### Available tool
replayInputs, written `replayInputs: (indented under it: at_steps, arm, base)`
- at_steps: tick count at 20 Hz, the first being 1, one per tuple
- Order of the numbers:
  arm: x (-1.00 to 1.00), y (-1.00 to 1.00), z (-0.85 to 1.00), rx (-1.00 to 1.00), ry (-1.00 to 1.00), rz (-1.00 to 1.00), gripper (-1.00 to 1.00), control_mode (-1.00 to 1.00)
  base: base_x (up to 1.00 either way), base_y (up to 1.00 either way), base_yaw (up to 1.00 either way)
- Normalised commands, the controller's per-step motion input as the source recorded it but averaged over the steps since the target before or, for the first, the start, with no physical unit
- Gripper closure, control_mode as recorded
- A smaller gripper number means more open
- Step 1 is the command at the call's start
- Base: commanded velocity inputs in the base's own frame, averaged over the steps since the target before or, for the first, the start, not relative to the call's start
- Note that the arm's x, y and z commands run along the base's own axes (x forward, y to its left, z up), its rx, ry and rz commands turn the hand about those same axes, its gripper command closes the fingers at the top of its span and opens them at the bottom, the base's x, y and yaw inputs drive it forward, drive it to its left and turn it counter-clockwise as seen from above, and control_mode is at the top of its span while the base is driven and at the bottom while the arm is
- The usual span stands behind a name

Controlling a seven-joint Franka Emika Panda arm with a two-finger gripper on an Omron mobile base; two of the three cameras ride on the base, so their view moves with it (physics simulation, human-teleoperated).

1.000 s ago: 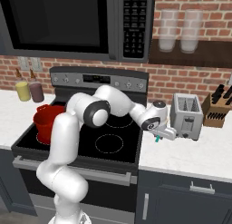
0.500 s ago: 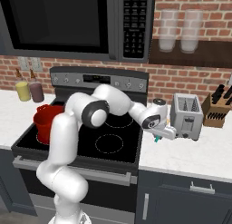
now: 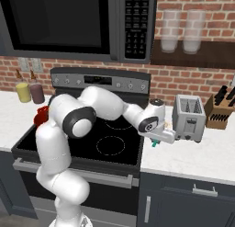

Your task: Put the eggplant and lemon wedge in the pot. Retrieve the spatula and lightly stir the vegetables in the pot.

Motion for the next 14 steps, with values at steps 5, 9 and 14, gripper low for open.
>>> replayInputs:
  at_steps: [5, 9, 14]
  arm:
    - [-0.78, 0.19, 0.72, -0.18, 0.00, 0.36, 1.00, -1.00]
    - [-0.98, 0.06, 0.86, -0.23, 0.00, 0.45, 1.00, -1.00]
    - [-1.00, 0.11, 0.93, -0.28, 0.00, 0.52, 1.00, -1.00]
  base:
    - [0.00, 0.00, 0.00]
    - [0.00, 0.00, 0.00]
    - [0.00, 0.00, 0.00]
